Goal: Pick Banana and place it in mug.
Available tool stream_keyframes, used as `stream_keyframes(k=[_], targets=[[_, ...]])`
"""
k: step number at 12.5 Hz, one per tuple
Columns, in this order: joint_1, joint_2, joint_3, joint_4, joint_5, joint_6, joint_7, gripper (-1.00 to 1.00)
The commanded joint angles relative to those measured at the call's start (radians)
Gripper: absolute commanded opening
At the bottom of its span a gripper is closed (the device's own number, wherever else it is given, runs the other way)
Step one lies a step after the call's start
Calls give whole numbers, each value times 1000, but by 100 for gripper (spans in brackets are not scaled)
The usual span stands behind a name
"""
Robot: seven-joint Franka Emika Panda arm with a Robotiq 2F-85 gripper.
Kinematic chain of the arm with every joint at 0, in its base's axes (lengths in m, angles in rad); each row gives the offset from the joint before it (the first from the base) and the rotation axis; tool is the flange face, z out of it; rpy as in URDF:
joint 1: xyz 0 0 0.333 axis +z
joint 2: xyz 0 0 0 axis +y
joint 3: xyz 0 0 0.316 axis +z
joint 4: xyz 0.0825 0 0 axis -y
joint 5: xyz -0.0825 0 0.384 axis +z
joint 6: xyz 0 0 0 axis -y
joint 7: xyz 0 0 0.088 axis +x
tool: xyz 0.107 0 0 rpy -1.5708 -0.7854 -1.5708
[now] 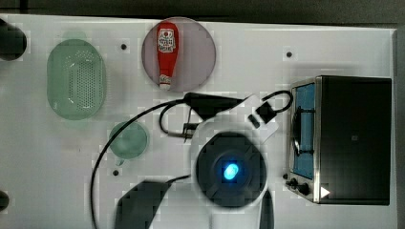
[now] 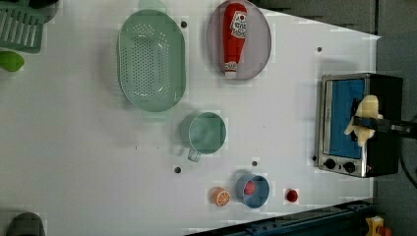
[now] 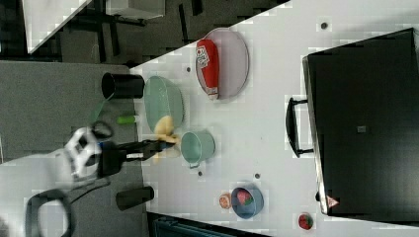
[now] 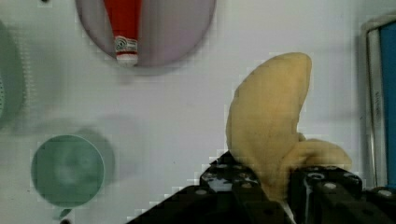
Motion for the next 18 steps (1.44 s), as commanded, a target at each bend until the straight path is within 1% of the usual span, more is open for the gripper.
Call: stream_keyframes(k=[1, 5, 6, 7, 9, 11, 14, 18], targets=[[16, -9, 104, -7, 39, -104, 165, -49], [33, 46, 247, -7, 134, -121, 437, -49], [35, 71, 283, -7, 140, -119, 499, -49], [35, 120, 336, -8, 140, -77, 597, -49], [36, 193, 386, -9, 140, 15, 685, -49], [36, 278, 412, -9, 139, 92, 732, -49], [36, 406, 420, -9, 129, 207, 770, -49], [38, 519, 426, -17, 67, 324, 798, -49]])
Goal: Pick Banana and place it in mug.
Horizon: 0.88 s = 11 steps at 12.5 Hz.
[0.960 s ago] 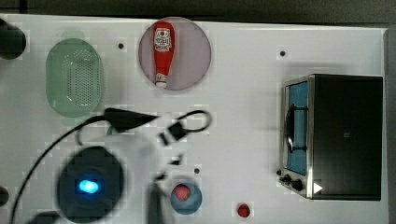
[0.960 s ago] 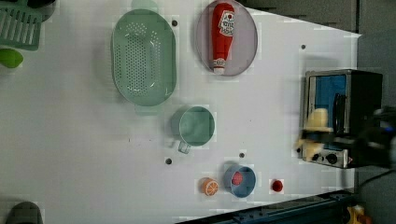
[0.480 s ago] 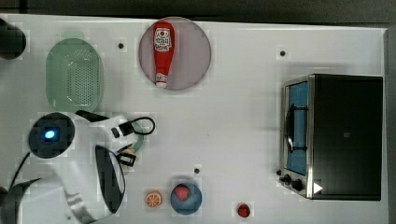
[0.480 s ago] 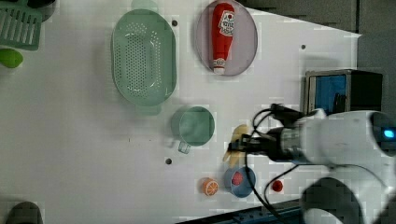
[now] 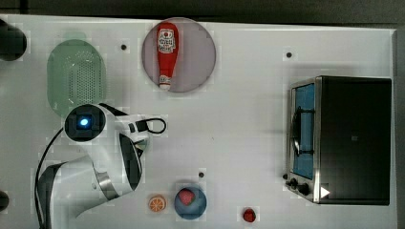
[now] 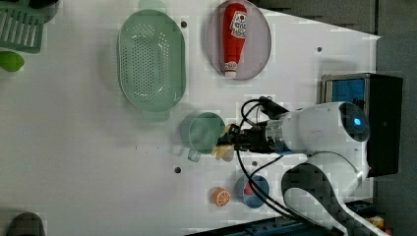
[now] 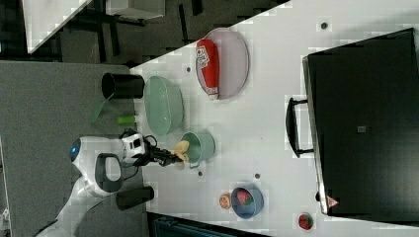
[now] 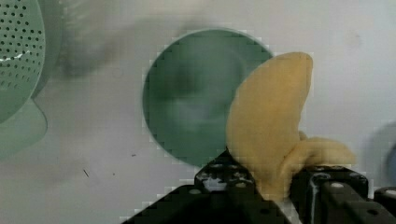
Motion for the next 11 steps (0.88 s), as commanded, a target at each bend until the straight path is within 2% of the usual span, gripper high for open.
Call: stream_keyframes(k=[1, 4, 7, 8, 11], targets=[[-9, 17, 13, 18, -50, 67, 120, -42], [3, 20, 15, -13, -59, 96, 221, 21], [4, 20, 14, -19, -71, 138, 238, 89], [4, 19, 15, -18, -71, 151, 238, 100], [-2, -25, 7, -10, -66, 168, 245, 100]])
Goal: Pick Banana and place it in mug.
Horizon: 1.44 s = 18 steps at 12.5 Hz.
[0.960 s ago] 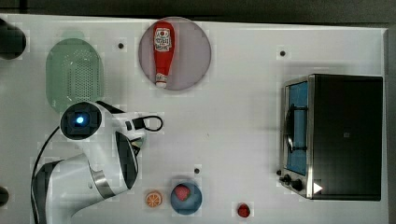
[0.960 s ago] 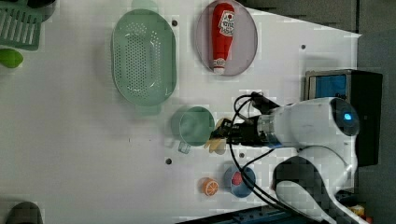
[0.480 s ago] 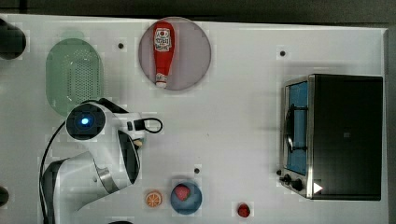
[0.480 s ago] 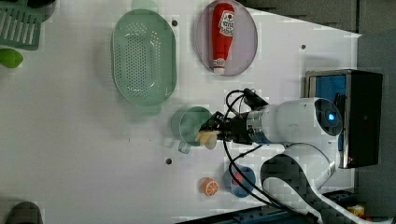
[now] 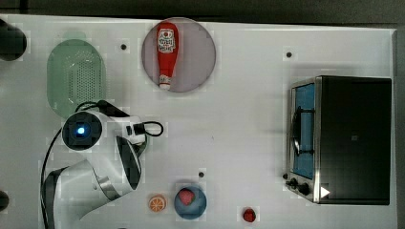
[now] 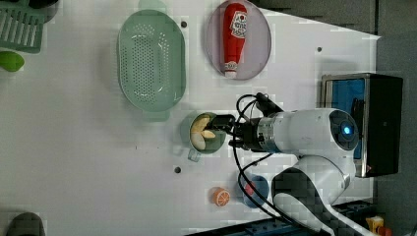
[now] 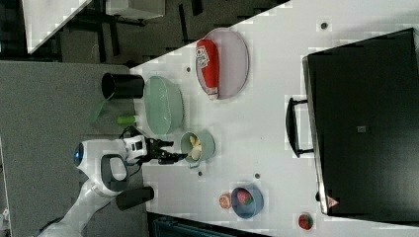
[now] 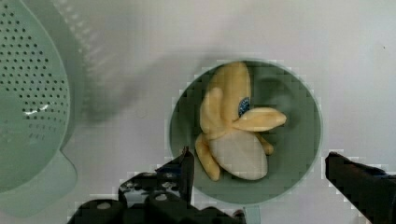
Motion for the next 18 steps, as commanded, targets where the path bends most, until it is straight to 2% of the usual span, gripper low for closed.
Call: stream_keyframes(k=[1, 4, 9, 14, 18], targets=[[-12, -88, -12, 17, 5, 9, 66, 100], [-30, -230, -71, 48, 2, -92, 56, 100], [-41, -413, -261, 180, 3, -458, 0, 100], [-44, -442, -421, 343, 3, -728, -78, 100], [-45, -442, -496, 383, -28, -771, -152, 100]])
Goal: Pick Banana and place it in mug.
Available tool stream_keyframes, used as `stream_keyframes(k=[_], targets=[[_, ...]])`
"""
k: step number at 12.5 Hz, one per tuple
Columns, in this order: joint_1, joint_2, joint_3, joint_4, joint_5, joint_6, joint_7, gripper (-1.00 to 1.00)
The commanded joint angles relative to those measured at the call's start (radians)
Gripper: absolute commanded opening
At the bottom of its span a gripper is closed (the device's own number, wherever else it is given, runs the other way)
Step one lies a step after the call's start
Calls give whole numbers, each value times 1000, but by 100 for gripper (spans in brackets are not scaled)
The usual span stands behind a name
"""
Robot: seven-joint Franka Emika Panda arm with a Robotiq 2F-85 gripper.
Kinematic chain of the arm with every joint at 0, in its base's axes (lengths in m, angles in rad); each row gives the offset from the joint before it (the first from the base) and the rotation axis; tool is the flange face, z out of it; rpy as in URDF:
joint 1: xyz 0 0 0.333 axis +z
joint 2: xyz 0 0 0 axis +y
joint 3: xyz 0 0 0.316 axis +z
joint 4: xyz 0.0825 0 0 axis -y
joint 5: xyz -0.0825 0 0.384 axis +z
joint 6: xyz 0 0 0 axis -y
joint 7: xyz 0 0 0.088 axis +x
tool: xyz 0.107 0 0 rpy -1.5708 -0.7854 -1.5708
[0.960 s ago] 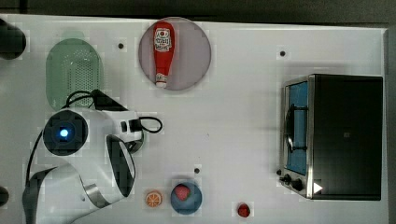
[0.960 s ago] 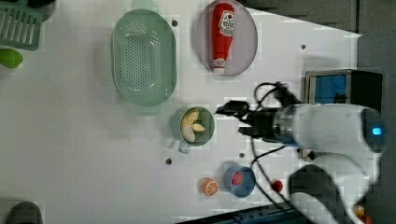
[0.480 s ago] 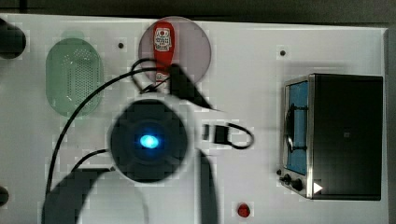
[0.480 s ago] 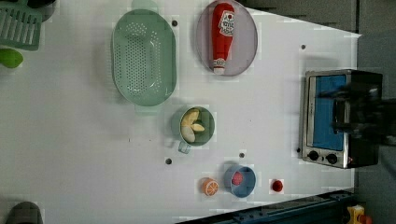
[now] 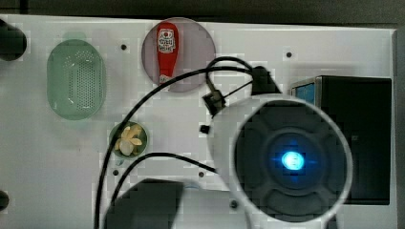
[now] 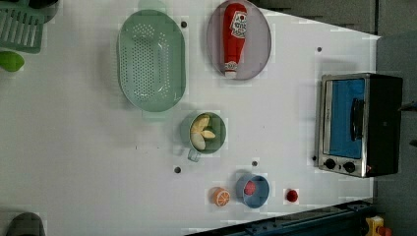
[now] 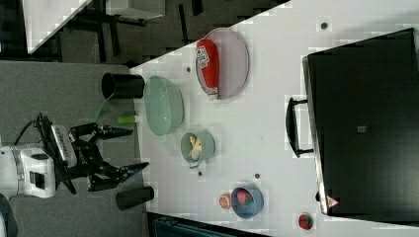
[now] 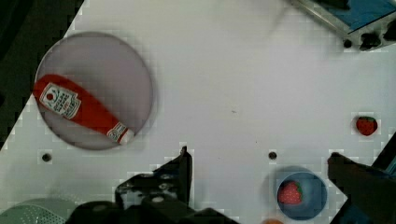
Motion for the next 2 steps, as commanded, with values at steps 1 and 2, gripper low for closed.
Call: stream_keyframes(k=[1, 2], targets=[[0, 24, -12, -3, -10, -30, -142, 100], [0, 27, -12, -4, -10, -31, -142, 100]])
